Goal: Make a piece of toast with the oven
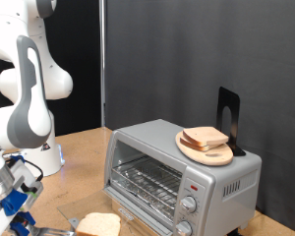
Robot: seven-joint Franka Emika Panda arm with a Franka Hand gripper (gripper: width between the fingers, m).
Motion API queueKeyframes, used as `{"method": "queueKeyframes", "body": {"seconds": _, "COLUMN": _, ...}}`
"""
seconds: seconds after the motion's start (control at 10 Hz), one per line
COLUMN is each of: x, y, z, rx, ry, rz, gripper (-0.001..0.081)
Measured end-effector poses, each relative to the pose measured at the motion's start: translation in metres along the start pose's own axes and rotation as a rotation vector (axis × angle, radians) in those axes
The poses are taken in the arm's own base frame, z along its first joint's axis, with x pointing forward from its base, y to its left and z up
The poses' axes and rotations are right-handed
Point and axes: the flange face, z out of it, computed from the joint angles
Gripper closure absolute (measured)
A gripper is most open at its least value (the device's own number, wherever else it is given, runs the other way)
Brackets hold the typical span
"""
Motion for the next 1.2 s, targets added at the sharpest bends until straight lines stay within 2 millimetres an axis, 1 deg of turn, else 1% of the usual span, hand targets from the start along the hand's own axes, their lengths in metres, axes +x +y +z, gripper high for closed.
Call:
{"method": "queueKeyframes", "body": {"seconds": 0.5, "x": -0.013, "y": 0.014, "z": 0.001, "rx": -0.055, "ry": -0.017, "rz": -0.009, "gripper": 0.0413}}
{"method": "queueKeyframes", "body": {"seconds": 0.7, "x": -0.012, "y": 0.011, "z": 0.003, "rx": -0.048, "ry": -0.014, "rz": -0.004, "gripper": 0.0413}}
{"method": "queueKeyframes", "body": {"seconds": 0.9, "x": -0.008, "y": 0.001, "z": 0.007, "rx": -0.031, "ry": -0.010, "rz": -0.008, "gripper": 0.0413}}
{"method": "queueKeyframes", "body": {"seconds": 1.2, "x": -0.010, "y": -0.007, "z": 0.011, "rx": -0.026, "ry": -0.021, "rz": -0.014, "gripper": 0.0413}}
